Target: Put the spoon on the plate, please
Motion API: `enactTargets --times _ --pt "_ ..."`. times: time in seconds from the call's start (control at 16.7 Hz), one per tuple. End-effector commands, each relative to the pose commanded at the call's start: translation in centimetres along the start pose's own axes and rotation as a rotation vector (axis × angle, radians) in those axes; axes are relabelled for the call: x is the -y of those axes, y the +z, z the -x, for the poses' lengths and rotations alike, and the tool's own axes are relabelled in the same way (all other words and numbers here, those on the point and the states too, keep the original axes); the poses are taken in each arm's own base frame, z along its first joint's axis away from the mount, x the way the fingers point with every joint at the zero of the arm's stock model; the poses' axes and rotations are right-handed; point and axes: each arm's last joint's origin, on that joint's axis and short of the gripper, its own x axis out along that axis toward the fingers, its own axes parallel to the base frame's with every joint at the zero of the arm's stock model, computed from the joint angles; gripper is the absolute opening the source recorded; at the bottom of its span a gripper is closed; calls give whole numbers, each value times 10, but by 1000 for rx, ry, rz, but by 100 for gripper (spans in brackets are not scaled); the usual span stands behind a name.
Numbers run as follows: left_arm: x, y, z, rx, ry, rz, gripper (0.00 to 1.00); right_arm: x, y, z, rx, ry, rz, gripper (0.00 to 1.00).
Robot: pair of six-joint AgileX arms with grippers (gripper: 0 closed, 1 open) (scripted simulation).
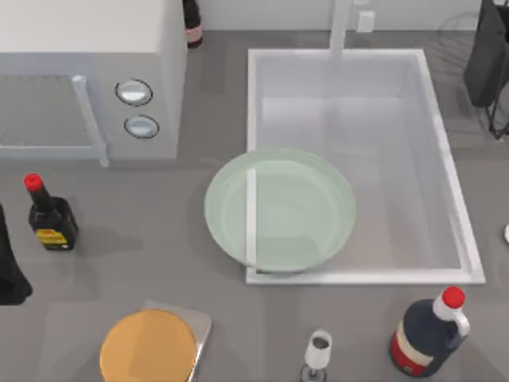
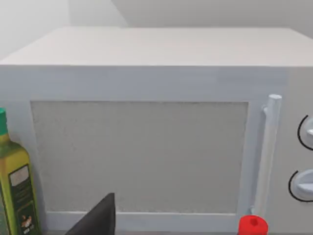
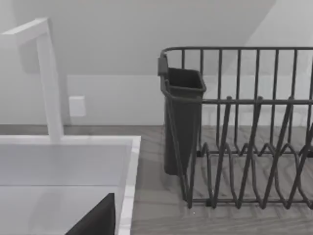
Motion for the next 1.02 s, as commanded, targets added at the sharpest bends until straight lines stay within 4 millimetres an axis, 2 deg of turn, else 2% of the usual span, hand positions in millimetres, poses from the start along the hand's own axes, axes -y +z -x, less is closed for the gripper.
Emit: enactTargets --times 0.3,0.54,0.78,1.02 --pt "0 0 0 0 0 0 100 1 9 -1 -63 -11 49 100" --pt "0 0 0 0 0 0 100 6 33 -11 -292 -22 191 100" --pt "0 0 0 0 0 0 100 14 56 -41 -641 28 359 100" --pt "0 0 0 0 0 0 100 29 63 -88 -1016 170 488 100"
